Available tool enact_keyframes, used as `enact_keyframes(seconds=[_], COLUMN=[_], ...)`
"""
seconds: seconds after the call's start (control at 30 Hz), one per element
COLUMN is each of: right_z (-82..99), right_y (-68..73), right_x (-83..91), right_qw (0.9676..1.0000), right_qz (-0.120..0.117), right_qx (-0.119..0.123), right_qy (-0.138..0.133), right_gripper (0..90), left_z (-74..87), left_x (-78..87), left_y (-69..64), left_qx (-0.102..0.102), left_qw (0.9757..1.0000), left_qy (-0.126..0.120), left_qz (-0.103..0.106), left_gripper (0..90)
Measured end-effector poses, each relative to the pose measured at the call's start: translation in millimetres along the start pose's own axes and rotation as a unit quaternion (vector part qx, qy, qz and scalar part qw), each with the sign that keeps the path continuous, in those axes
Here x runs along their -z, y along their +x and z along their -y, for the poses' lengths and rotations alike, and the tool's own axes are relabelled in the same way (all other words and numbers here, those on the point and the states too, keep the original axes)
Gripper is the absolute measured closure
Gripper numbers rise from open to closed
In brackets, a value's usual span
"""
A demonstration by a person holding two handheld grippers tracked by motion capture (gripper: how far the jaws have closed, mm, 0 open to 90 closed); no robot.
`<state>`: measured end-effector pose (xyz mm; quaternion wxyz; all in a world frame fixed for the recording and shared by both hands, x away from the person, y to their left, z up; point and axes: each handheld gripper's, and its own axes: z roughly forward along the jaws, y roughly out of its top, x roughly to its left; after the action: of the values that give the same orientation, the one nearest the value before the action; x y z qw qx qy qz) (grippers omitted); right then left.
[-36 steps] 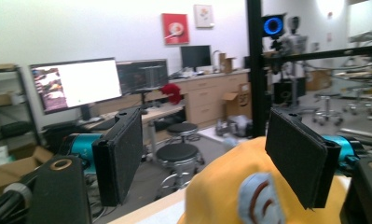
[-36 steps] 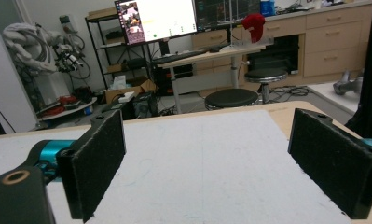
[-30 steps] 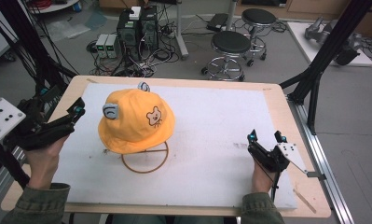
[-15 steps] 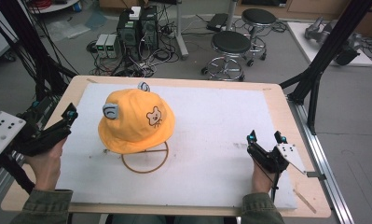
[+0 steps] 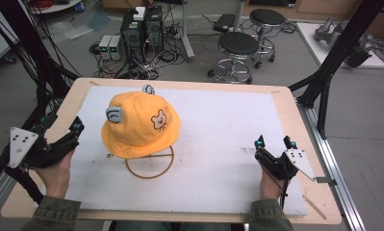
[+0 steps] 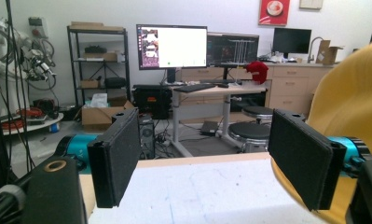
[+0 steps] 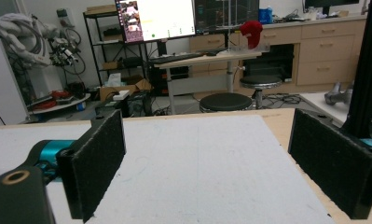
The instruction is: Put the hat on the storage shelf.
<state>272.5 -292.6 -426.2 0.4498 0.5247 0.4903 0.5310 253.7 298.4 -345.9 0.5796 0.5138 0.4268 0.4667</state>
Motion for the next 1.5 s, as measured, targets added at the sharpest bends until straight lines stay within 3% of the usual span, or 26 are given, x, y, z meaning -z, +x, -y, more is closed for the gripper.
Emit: enact_keyframes(seconds=[0.53,0.9,1.07,1.13,1.27,1.5], right_z=[-0.1,-0.3,0.5,2.3,2.8,4.1], right_y=[1.3,2.0,0.4,-3.4,-7.4,-4.0], right_x=[6.6,10.1,10.7,11.5,11.5,11.0], right_qw=[0.9998,0.9995,0.9996,0.9993,0.9994,0.9992], right_qz=[-0.015,-0.023,-0.023,-0.021,-0.014,-0.022], right_qx=[-0.005,-0.016,-0.015,-0.030,-0.033,-0.032], right_qy=[0.012,0.011,0.005,0.004,0.002,0.007], right_gripper=[9.8,9.9,9.9,9.9,9.9,9.9], left_z=[44.3,66.1,72.0,72.8,73.2,74.8], left_x=[-4.3,-3.6,-2.4,-2.1,-1.5,-1.2], left_y=[15.1,13.7,12.8,13.1,13.3,15.2], left_qx=[0.010,0.017,0.023,0.023,0.022,0.031], left_qw=[0.9990,0.9981,0.9976,0.9975,0.9977,0.9974], left_qy=[0.033,0.054,0.061,0.062,0.059,0.060], left_qz=[-0.028,-0.025,-0.025,-0.025,-0.025,-0.025], left_gripper=[24.6,25.0,25.0,25.0,25.9,26.4])
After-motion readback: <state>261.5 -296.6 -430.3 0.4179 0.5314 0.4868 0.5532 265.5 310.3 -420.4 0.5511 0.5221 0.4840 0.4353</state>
